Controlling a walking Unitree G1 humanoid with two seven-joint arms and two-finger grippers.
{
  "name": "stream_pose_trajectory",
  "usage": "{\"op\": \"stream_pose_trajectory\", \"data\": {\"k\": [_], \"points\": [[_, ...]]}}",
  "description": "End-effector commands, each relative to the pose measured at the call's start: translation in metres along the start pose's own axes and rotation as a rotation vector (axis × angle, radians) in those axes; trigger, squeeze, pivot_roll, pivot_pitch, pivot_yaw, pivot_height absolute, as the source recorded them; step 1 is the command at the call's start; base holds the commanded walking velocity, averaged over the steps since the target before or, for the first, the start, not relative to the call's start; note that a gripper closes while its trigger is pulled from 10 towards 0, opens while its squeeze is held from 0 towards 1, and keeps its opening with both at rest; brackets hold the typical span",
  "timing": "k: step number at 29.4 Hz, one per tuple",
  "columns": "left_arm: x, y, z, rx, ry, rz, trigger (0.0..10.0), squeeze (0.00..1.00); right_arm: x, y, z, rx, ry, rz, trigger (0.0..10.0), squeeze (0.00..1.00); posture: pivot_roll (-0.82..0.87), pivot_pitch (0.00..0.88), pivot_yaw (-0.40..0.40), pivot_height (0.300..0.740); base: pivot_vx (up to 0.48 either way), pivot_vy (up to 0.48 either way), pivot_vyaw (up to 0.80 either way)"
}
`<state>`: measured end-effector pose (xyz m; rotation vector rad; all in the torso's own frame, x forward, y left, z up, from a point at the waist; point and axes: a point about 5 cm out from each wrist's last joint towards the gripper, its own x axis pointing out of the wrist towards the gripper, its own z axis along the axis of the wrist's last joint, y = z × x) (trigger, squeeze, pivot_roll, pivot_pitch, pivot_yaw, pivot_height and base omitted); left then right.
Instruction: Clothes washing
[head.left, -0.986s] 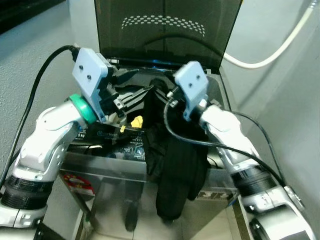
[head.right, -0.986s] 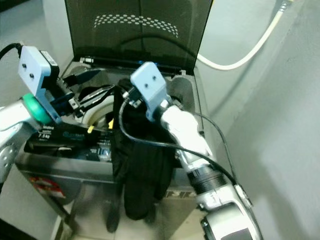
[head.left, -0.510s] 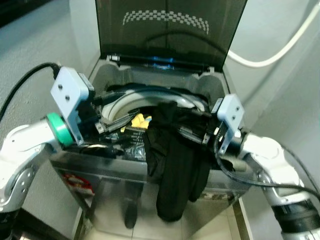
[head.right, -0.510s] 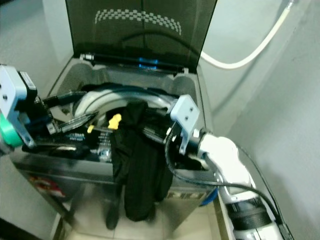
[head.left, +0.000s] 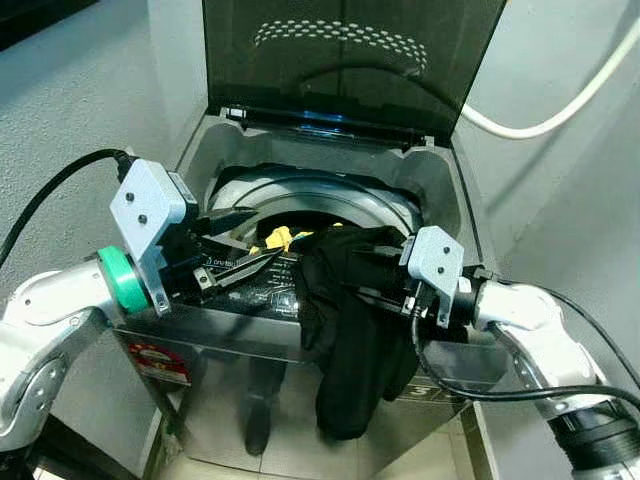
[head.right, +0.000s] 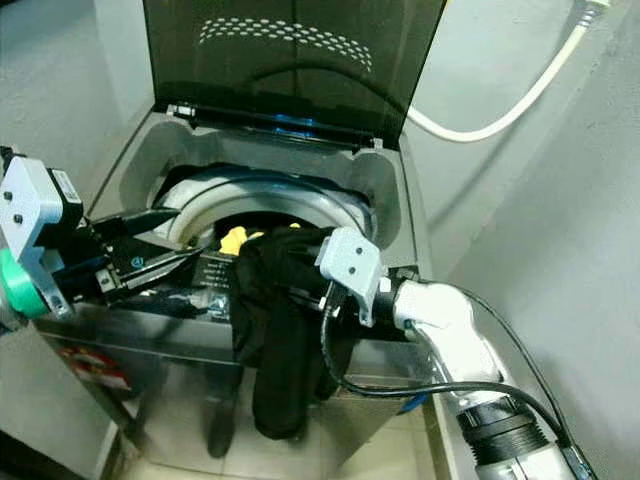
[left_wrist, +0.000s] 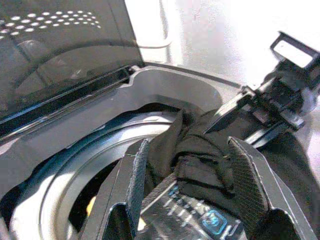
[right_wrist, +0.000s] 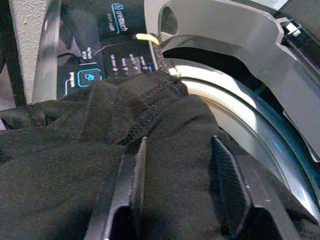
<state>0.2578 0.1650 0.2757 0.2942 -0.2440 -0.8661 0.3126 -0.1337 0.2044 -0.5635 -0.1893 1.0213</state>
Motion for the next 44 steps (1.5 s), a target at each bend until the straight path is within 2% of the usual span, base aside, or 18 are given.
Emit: {"op": "stream_pose_trajectory", "data": {"k": [1,13,14,19,20,21,22,26,29,31,32,34,36,38,39,42,43,44], "points": [[0.006,-0.014,-0.006,-0.025,0.015,-0.067,10.0,0.0,0.002,0.007,-0.02,0.051,0.077,-0.013,0.0,0.0,0.15,0.04,-0.023,0.74,0.0,0.0,0.0],[0.011,-0.019,-0.011,-0.05,0.013,-0.058,10.0,0.0,0.029,-0.024,0.017,0.083,-0.177,-0.276,0.0,0.0,0.15,0.038,-0.021,0.74,0.0,0.0,0.0],[0.013,-0.019,-0.011,-0.054,0.005,-0.054,10.0,0.0,0.043,-0.04,0.036,0.086,-0.263,-0.368,0.0,0.0,0.15,0.042,-0.023,0.74,0.0,0.0,0.0],[0.017,-0.02,-0.009,-0.061,-0.01,-0.049,10.0,0.0,0.059,-0.063,0.063,0.105,-0.358,-0.499,0.0,0.0,0.15,0.048,-0.027,0.74,0.0,0.0,0.0],[0.019,-0.021,-0.008,-0.064,-0.017,-0.048,10.0,0.0,0.065,-0.071,0.073,0.125,-0.395,-0.545,1.8,0.0,0.15,0.05,-0.029,0.74,0.0,0.0,0.0],[0.02,-0.021,-0.007,-0.064,-0.022,-0.047,10.0,0.0,0.069,-0.077,0.083,0.135,-0.428,-0.577,1.8,0.0,0.15,0.05,-0.029,0.74,0.0,0.0,0.0],[0.022,-0.021,-0.007,-0.065,-0.028,-0.044,10.0,0.0,0.074,-0.083,0.095,0.141,-0.461,-0.617,10.0,0.0,0.16,0.052,-0.032,0.74,0.0,0.0,0.0],[0.027,-0.02,-0.003,-0.063,-0.054,-0.026,10.0,0.0,0.087,-0.089,0.119,0.133,-0.53,-0.692,10.0,0.0,0.17,0.054,-0.037,0.74,0.0,0.0,0.0],[0.029,-0.02,-0.001,-0.064,-0.064,-0.02,10.0,0.0,0.09,-0.088,0.122,0.125,-0.535,-0.704,10.0,0.0,0.17,0.056,-0.039,0.74,0.0,0.0,0.0],[0.032,-0.019,0.001,-0.067,-0.08,-0.007,10.0,0.0,0.108,-0.07,0.113,0.025,-0.431,-0.587,10.0,0.0,0.18,0.057,-0.041,0.74,0.0,0.0,0.0],[0.032,-0.019,0.001,-0.067,-0.08,-0.007,10.0,0.0,0.108,-0.07,0.113,0.025,-0.431,-0.587,10.0,0.0,0.18,0.057,-0.041,0.74,0.0,0.0,0.0],[0.033,-0.019,0.002,-0.069,-0.086,-0.001,10.0,0.0,0.121,-0.047,0.09,-0.083,-0.277,-0.432,10.0,0.0,0.17,0.062,-0.038,0.74,0.0,0.0,0.0],[0.033,-0.019,0.001,-0.072,-0.086,0.001,10.0,0.0,0.124,-0.032,0.067,-0.102,-0.161,-0.327,10.0,0.0,0.17,0.062,-0.036,0.74,0.0,0.0,0.0],[0.033,-0.019,0.001,-0.073,-0.086,0.001,10.0,0.0,0.124,-0.029,0.062,-0.105,-0.143,-0.307,10.0,0.0,0.17,0.062,-0.036,0.74,0.0,0.0,0.0],[0.033,-0.019,0.001,-0.075,-0.085,0.001,10.0,0.0,0.121,-0.031,0.061,-0.092,-0.151,-0.317,10.0,0.45,0.16,0.063,-0.033,0.74,0.0,0.0,0.0],[0.034,-0.019,0.001,-0.076,-0.085,0.0,10.0,0.0,0.117,-0.035,0.062,-0.081,-0.166,-0.337,10.0,0.45,0.16,0.063,-0.033,0.74,0.0,0.0,0.0],[0.034,-0.018,0.0,-0.078,-0.084,0.0,10.0,0.0,0.112,-0.042,0.063,-0.059,-0.188,-0.373,10.0,1.0,0.16,0.061,-0.027,0.74,0.0,0.0,0.0],[0.034,-0.018,0.0,-0.078,-0.084,0.0,10.0,0.0,0.112,-0.042,0.063,-0.059,-0.188,-0.373,10.0,1.0,0.16,0.061,-0.027,0.74,0.0,0.0,0.0]]}}
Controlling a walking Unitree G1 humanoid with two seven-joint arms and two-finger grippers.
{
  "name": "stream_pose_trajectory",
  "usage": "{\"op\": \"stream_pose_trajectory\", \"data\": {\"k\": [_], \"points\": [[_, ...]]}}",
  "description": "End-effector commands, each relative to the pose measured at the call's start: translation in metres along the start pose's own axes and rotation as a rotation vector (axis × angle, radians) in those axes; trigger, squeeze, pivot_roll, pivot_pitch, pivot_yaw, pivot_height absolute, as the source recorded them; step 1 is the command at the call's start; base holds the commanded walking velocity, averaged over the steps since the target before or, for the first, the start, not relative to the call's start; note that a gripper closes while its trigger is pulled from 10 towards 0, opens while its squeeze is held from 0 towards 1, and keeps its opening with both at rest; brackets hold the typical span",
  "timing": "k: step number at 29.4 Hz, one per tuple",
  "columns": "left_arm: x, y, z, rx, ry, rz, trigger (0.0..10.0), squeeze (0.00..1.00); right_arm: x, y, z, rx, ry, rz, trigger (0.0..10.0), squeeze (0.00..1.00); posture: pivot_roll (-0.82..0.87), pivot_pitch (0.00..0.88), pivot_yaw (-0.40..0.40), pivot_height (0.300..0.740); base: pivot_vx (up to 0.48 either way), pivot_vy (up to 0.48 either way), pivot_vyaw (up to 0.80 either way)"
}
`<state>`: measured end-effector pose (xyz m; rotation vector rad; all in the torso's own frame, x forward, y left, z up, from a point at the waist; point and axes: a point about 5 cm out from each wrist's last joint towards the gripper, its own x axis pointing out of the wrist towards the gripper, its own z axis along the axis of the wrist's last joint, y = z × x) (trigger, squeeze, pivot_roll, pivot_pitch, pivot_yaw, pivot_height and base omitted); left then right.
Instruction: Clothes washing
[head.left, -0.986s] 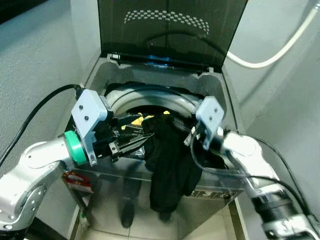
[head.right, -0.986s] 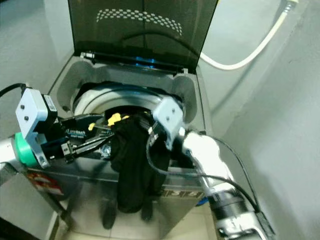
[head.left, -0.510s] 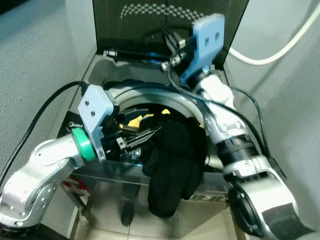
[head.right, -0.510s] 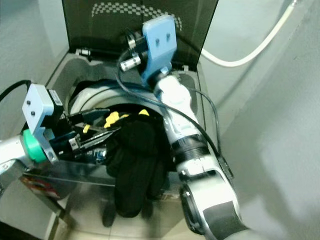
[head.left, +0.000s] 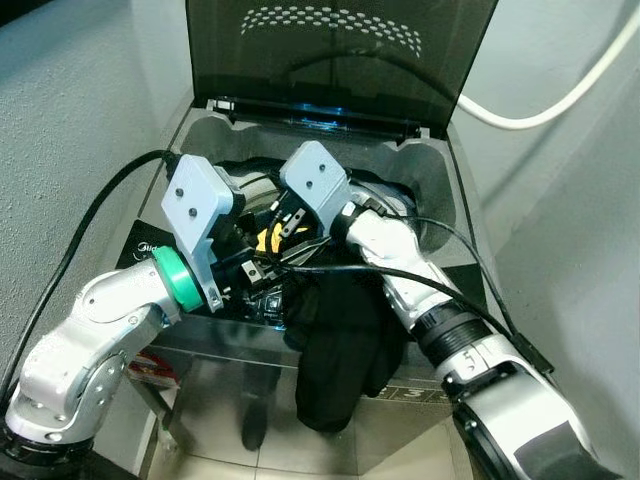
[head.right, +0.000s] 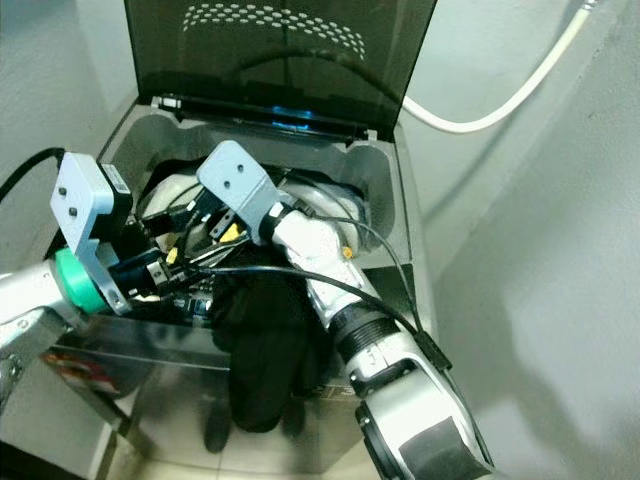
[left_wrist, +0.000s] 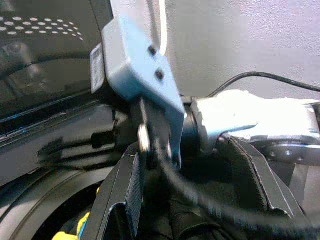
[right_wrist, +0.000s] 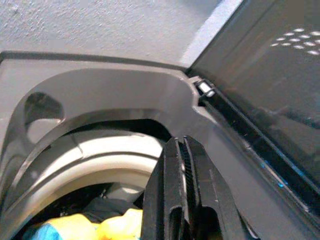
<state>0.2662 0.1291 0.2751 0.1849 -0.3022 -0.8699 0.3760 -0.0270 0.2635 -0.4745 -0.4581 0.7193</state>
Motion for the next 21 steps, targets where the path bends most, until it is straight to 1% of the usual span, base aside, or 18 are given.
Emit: {"op": "stream_pose_trajectory", "data": {"k": [1,2,3,4,7,8,9,10,11,12,13,14,15,16,17,18,19,21], "points": [[0.002,-0.002,-0.003,-0.01,0.011,-0.02,10.0,0.0,-0.005,-0.017,0.006,0.033,-0.048,-0.066,10.0,1.0,0.15,0.059,-0.021,0.74,0.0,0.0,0.0],[0.003,-0.002,-0.003,-0.011,0.011,-0.024,10.0,0.0,-0.009,-0.027,0.013,0.07,-0.094,-0.102,10.0,1.0,0.15,0.057,-0.016,0.74,0.0,0.0,0.0],[0.003,-0.002,-0.003,-0.011,0.011,-0.024,10.0,0.0,-0.009,-0.027,0.013,0.07,-0.094,-0.102,10.0,1.0,0.15,0.057,-0.016,0.74,0.0,0.0,0.0],[0.004,-0.002,-0.003,-0.012,0.01,-0.027,10.0,0.0,-0.014,-0.036,0.02,0.101,-0.145,-0.123,10.0,1.0,0.15,0.055,-0.015,0.74,0.0,0.0,0.0],[0.004,-0.002,-0.002,-0.012,0.009,-0.029,10.0,0.0,-0.019,-0.042,0.026,0.117,-0.182,-0.128,10.0,1.0,0.15,0.055,-0.015,0.74,0.0,0.0,0.0],[0.004,-0.002,-0.001,-0.011,0.008,-0.031,10.0,0.0,-0.03,-0.046,0.029,0.096,-0.21,-0.079,10.0,1.0,0.15,0.056,-0.016,0.74,0.0,0.0,0.0],[0.004,-0.002,-0.001,-0.011,0.008,-0.031,10.0,0.0,-0.03,-0.046,0.029,0.096,-0.21,-0.079,10.0,1.0,0.15,0.056,-0.016,0.74,0.0,0.0,0.0],[0.001,-0.003,0.0,-0.006,0.015,-0.04,10.0,0.0,-0.044,-0.048,0.028,0.076,-0.213,-0.034,10.0,0.0,0.15,0.056,-0.018,0.74,0.0,0.0,0.0],[0.001,-0.003,0.0,-0.006,0.015,-0.04,10.0,0.0,-0.044,-0.048,0.028,0.076,-0.213,-0.034,10.0,0.0,0.15,0.056,-0.018,0.74,0.0,0.0,0.0],[-0.009,-0.005,0.002,0.009,0.044,-0.065,10.0,0.0,-0.062,-0.049,0.02,0.073,-0.188,0.022,10.0,0.0,0.14,0.058,-0.012,0.74,0.0,0.0,0.0],[-0.016,-0.006,0.003,0.02,0.067,-0.084,10.0,0.0,-0.075,-0.049,0.015,0.075,-0.168,0.06,10.0,0.0,0.14,0.058,-0.012,0.74,0.0,0.0,0.0],[-0.029,-0.01,0.006,0.033,0.105,-0.127,10.0,0.0,-0.088,-0.05,0.009,0.092,-0.145,0.079,10.0,0.0,0.15,0.063,-0.012,0.74,0.0,0.0,0.0],[-0.036,-0.014,0.007,0.041,0.131,-0.158,10.0,0.0,-0.096,-0.051,0.007,0.102,-0.131,0.09,10.0,0.0,0.15,0.063,-0.012,0.74,0.0,0.0,0.0],[-0.036,-0.014,0.007,0.041,0.131,-0.158,10.0,0.0,-0.096,-0.051,0.007,0.102,-0.131,0.09,10.0,0.0,0.15,0.063,-0.012,0.74,0.0,0.0,0.0],[-0.04,-0.016,0.008,0.044,0.144,-0.175,10.0,0.0,-0.099,-0.052,0.006,0.107,-0.126,0.093,10.0,0.0,0.15,0.063,-0.012,0.74,0.0,0.0,0.0],[-0.051,-0.021,0.009,0.029,0.179,-0.206,10.0,0.0,-0.112,-0.052,0.003,0.133,-0.108,0.123,10.0,0.0,0.16,0.065,-0.012,0.74,0.0,0.0,0.0],[-0.051,-0.021,0.009,0.029,0.179,-0.206,10.0,0.0,-0.112,-0.052,0.003,0.133,-0.108,0.123,10.0,0.0,0.16,0.065,-0.012,0.74,0.0,0.0,0.0],[-0.064,-0.03,0.007,-0.007,0.228,-0.23,10.0,0.0,-0.132,-0.048,-0.002,0.177,-0.066,0.199,10.0,0.0,0.16,0.065,-0.012,0.74,0.0,0.0,0.0]]}}
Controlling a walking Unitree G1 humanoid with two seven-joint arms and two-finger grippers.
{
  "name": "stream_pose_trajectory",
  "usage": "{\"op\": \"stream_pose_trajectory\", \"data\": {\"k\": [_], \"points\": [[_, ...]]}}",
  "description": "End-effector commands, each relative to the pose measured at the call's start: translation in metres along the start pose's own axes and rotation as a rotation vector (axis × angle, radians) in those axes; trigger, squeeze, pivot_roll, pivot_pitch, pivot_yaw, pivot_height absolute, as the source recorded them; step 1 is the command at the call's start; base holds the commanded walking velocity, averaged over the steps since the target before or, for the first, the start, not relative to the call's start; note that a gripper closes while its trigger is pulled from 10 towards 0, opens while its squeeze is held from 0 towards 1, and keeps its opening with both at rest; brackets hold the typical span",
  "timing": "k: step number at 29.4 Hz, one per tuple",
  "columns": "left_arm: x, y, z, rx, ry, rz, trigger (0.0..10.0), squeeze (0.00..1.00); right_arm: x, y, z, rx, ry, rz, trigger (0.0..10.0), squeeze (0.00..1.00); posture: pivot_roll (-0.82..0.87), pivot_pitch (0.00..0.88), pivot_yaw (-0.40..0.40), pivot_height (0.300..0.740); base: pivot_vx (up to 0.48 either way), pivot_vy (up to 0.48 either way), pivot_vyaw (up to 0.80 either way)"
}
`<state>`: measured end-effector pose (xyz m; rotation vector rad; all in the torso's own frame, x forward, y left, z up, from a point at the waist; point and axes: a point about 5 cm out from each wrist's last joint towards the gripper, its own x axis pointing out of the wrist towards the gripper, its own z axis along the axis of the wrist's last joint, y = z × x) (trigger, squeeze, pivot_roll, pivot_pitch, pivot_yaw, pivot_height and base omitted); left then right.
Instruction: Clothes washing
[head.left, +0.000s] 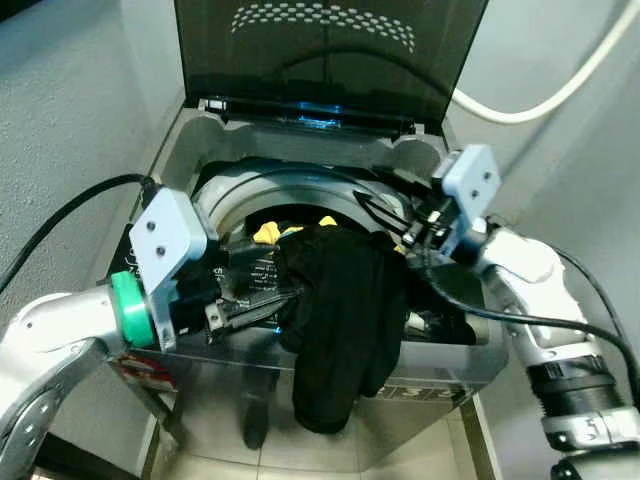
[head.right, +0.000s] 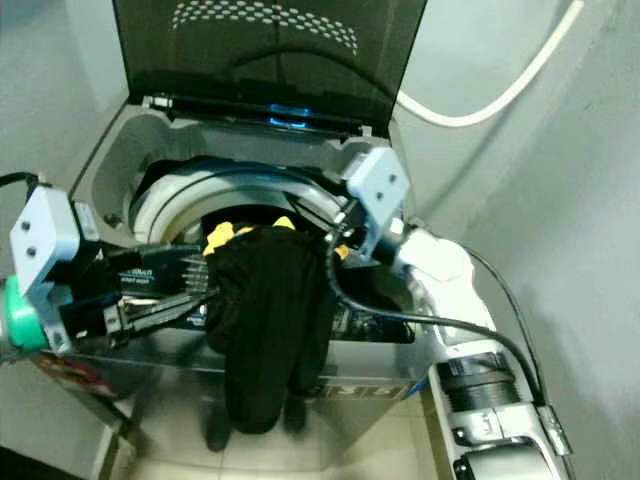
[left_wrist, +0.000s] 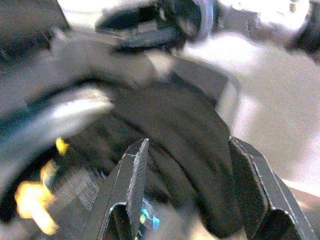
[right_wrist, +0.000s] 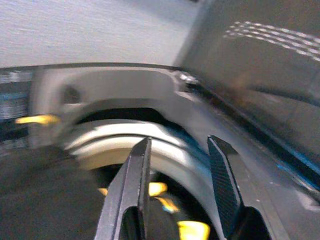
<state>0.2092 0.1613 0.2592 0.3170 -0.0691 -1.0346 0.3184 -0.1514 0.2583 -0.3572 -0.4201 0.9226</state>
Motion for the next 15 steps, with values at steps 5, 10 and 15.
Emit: {"op": "stream_pose_trajectory", "data": {"k": [5,10,15], "points": [[0.006,-0.002,-0.007,-0.019,-0.008,0.056,10.0,0.0,-0.016,0.027,-0.016,0.057,0.104,0.202,10.0,0.0,0.18,0.065,-0.022,0.74,0.0,0.0,0.0],[0.012,-0.001,-0.011,-0.035,-0.016,0.076,10.0,0.0,-0.02,0.053,-0.025,0.081,0.178,0.365,10.0,0.0,0.17,0.057,-0.028,0.74,0.0,0.0,0.0],[0.011,0.0,-0.014,-0.042,-0.008,0.075,10.0,0.0,-0.013,0.057,-0.023,0.084,0.15,0.355,10.0,0.0,0.16,0.054,-0.026,0.74,0.0,0.0,0.0]]}}
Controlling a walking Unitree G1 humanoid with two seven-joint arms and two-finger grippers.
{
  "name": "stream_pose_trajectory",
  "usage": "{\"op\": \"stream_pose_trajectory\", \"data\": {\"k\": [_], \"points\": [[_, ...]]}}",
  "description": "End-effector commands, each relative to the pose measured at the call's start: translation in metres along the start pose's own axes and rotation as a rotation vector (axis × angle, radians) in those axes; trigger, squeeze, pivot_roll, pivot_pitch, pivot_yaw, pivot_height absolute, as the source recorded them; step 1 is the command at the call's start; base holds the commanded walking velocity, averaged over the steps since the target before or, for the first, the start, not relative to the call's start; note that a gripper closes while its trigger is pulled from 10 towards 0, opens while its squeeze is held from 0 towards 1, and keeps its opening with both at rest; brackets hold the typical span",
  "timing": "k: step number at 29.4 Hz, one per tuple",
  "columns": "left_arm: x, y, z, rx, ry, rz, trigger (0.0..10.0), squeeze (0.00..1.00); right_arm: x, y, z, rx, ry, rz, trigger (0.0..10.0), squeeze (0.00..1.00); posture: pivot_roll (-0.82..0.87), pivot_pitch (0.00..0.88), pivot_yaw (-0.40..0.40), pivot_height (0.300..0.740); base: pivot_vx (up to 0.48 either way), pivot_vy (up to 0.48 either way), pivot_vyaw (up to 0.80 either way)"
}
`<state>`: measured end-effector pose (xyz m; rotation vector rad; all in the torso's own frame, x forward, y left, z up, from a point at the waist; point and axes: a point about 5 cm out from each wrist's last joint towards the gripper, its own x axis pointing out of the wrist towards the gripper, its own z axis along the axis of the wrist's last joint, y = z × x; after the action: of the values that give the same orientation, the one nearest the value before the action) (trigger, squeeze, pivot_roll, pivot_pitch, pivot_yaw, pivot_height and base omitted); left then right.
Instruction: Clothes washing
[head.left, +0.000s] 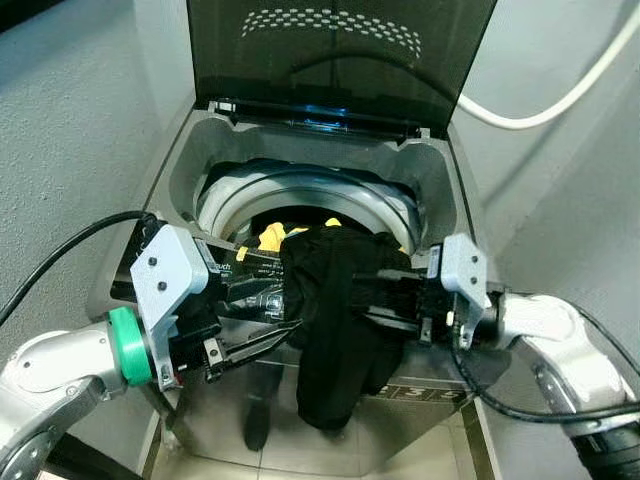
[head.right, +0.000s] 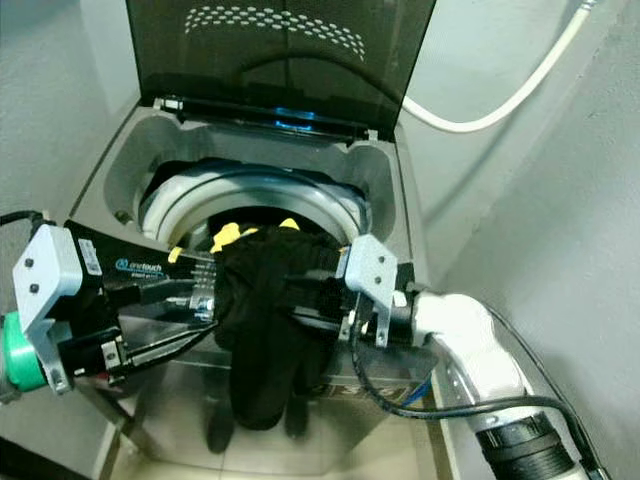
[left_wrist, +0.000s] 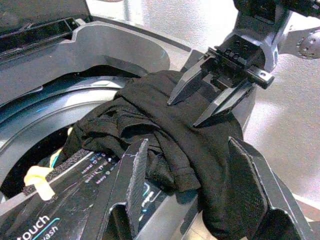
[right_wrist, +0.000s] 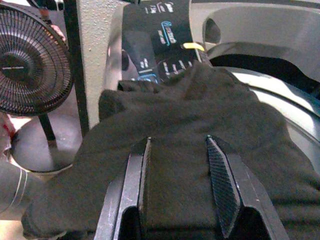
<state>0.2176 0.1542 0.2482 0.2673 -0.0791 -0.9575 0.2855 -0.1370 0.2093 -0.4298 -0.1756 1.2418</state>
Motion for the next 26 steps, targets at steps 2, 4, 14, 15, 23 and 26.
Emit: {"op": "stream_pose_trajectory", "data": {"k": [2,4,14,15,23,26], "points": [[0.0,0.0,-0.004,-0.007,0.015,-0.007,10.0,0.0,0.006,0.001,0.005,-0.003,-0.026,-0.014,10.0,0.0,0.16,0.052,-0.025,0.74,0.0,0.0,0.0],[0.0,-0.002,-0.005,-0.015,0.018,-0.009,10.0,0.0,0.01,0.001,0.008,-0.013,-0.03,-0.021,10.0,0.56,0.16,0.052,-0.025,0.74,0.0,0.0,0.0],[0.003,-0.002,-0.006,-0.012,0.007,0.0,10.0,0.0,0.028,0.006,-0.01,-0.079,0.067,-0.037,10.0,0.0,0.17,0.05,-0.026,0.74,0.0,0.0,0.0],[0.003,-0.002,-0.006,-0.012,0.007,0.0,10.0,0.0,0.028,0.006,-0.01,-0.079,0.067,-0.037,10.0,0.0,0.17,0.05,-0.026,0.74,0.0,0.0,0.0],[0.003,-0.002,-0.006,-0.014,0.005,0.008,10.0,0.0,0.033,0.01,-0.021,-0.069,0.122,-0.026,0.0,0.0,0.18,0.058,-0.031,0.74,0.0,0.0,0.0],[0.004,-0.003,-0.006,-0.016,0.003,0.011,10.0,0.0,0.033,0.003,-0.016,-0.056,0.078,-0.086,0.0,0.0,0.18,0.06,-0.033,0.74,0.0,0.0,0.0]]}}
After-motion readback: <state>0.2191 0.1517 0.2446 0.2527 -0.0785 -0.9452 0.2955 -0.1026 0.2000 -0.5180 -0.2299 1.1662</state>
